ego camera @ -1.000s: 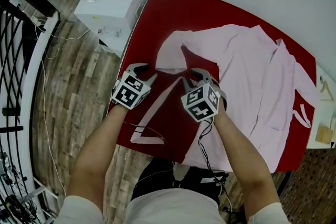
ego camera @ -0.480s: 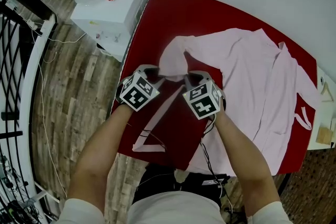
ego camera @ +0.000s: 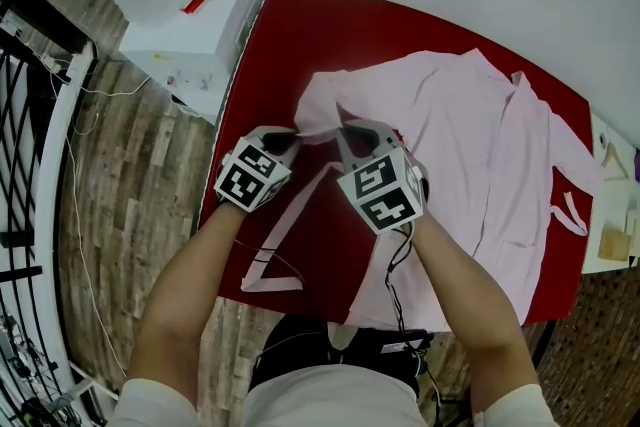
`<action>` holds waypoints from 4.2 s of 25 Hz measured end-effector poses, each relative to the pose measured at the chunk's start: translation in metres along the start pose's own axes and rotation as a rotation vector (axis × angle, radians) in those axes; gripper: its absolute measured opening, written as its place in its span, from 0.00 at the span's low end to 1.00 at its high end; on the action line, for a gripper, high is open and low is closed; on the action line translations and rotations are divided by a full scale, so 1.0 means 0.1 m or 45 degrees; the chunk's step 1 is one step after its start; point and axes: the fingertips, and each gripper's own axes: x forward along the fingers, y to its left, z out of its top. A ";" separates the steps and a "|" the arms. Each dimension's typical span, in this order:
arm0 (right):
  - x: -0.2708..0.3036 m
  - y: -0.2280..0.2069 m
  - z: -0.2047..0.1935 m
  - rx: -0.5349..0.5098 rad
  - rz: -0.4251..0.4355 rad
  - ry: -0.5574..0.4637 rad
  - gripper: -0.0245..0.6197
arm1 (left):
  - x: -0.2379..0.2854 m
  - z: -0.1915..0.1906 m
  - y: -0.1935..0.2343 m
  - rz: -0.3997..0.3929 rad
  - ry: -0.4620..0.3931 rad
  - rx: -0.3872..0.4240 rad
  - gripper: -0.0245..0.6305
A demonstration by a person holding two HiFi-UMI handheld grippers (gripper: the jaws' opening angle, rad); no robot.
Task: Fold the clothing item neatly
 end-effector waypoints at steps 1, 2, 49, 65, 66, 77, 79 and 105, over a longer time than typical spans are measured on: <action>-0.03 -0.03 -0.01 -0.001 -0.007 0.000 0.07 | -0.03 0.03 -0.03 -0.014 -0.014 -0.017 0.06; -0.06 -0.07 -0.02 -0.001 -0.016 0.001 0.07 | -0.08 0.07 -0.05 -0.025 -0.034 -0.034 0.06; -2.65 -2.73 -2.24 0.072 -0.510 0.070 0.07 | 1.27 2.25 -3.81 -0.430 -0.200 0.130 0.06; -2.30 -3.04 -3.65 0.379 -0.579 0.298 0.20 | 1.76 1.59 -3.65 -0.415 0.024 0.040 0.06; -2.32 -3.06 -3.66 0.389 -0.583 0.287 0.20 | 1.77 1.59 -3.57 -0.394 0.025 0.040 0.06; -2.42 -2.41 -3.23 0.216 -0.323 0.107 0.20 | 1.74 1.55 -2.30 -0.007 0.154 0.328 0.06; -2.34 -2.16 -3.16 0.105 -0.244 0.114 0.20 | 1.73 1.51 -2.10 0.039 0.191 0.414 0.06; -2.22 -3.02 -3.42 0.381 -0.503 0.369 0.09 | 1.57 1.31 -2.09 -0.317 0.089 0.963 0.05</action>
